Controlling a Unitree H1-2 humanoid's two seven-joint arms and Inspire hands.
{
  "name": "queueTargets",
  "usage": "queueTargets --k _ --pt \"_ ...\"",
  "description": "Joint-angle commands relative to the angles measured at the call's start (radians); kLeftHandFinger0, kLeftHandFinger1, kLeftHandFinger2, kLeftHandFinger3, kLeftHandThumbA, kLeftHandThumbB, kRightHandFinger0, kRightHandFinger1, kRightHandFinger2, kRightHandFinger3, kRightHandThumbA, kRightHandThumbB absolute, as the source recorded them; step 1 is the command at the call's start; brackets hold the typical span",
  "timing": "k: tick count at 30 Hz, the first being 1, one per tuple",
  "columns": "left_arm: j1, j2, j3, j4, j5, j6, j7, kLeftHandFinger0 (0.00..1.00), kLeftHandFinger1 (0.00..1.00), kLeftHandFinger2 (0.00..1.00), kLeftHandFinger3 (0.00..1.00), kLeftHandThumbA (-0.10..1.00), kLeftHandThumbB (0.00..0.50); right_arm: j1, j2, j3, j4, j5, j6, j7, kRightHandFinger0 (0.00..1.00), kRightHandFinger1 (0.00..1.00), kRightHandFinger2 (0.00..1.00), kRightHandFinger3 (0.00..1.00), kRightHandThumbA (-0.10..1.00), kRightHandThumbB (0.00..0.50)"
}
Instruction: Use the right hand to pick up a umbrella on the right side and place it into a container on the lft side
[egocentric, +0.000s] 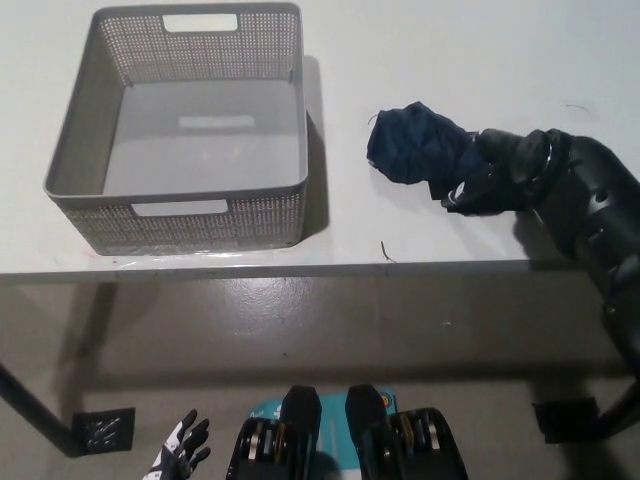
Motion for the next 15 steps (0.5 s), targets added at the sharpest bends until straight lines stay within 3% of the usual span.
queueTargets --k 1,2,3,4,6,7,9,11,13,14,15 --pt "0.013 0.004 0.001 -0.015 -0.024 -0.068 -0.012 1.0 1.0 1.0 1.0 1.0 0.131 0.049 0.01 0.028 0.009 -0.03 -0.022 -0.251 0.99 1.0 1.0 1.0 0.52 0.448" --pt "0.009 0.007 0.002 -0.015 -0.024 -0.067 -0.013 1.0 1.0 1.0 1.0 1.0 0.126 0.059 0.008 0.022 0.007 -0.024 -0.041 -0.297 0.72 0.81 0.93 1.0 0.21 0.365" --pt "0.005 0.007 0.002 -0.015 -0.024 -0.065 -0.013 1.0 1.0 1.0 1.0 1.0 0.132 0.079 0.004 0.009 0.002 -0.013 -0.081 -0.383 0.37 0.42 0.54 0.74 -0.04 0.303" --pt "0.0 0.005 0.003 -0.014 -0.025 -0.062 -0.012 1.0 1.0 1.0 1.0 1.0 0.129 0.093 0.001 -0.003 0.0 -0.003 -0.107 -0.437 0.08 0.16 0.29 0.45 -0.1 0.23" --pt "-0.008 0.008 0.003 -0.012 -0.033 -0.06 -0.018 1.0 1.0 1.0 1.0 1.0 0.128 0.105 0.002 -0.017 0.0 0.012 -0.127 -0.477 0.0 0.03 0.26 0.37 -0.1 0.176" --pt "-0.013 0.009 0.005 -0.011 -0.035 -0.06 -0.017 1.0 1.0 1.0 1.0 1.0 0.126 0.107 0.003 -0.02 -0.001 0.015 -0.14 -0.497 0.0 0.08 0.33 0.38 -0.1 0.194" --pt "-0.016 0.01 0.008 -0.011 -0.029 -0.057 -0.014 1.0 1.0 1.0 1.0 1.0 0.125 0.109 0.004 -0.033 -0.001 0.029 -0.163 -0.518 0.02 0.16 0.53 0.49 -0.1 0.202" --pt "-0.017 0.01 0.008 -0.009 -0.02 -0.064 -0.01 1.0 1.0 1.0 1.0 1.0 0.126 0.11 0.003 -0.037 -0.001 0.033 -0.187 -0.54 0.0 0.15 0.48 0.48 -0.1 0.199" --pt "-0.022 0.011 0.011 0.007 -0.02 -0.086 -0.009 1.0 1.0 1.0 1.0 1.0 0.121 0.106 0.006 -0.034 0.001 0.03 -0.204 -0.562 0.0 0.06 0.5 0.55 -0.1 0.184" --pt "-0.023 0.014 0.012 0.006 -0.016 -0.083 -0.009 1.0 1.0 1.0 1.0 1.0 0.127 0.105 0.008 -0.035 0.0 0.03 -0.216 -0.579 0.0 0.1 0.53 0.59 -0.1 0.204" --pt "-0.026 0.014 0.012 0.007 -0.015 -0.081 -0.008 1.0 1.0 1.0 1.0 1.0 0.125 0.1 0.009 -0.036 0.0 0.029 -0.23 -0.595 0.0 0.07 0.48 0.55 -0.1 0.214"
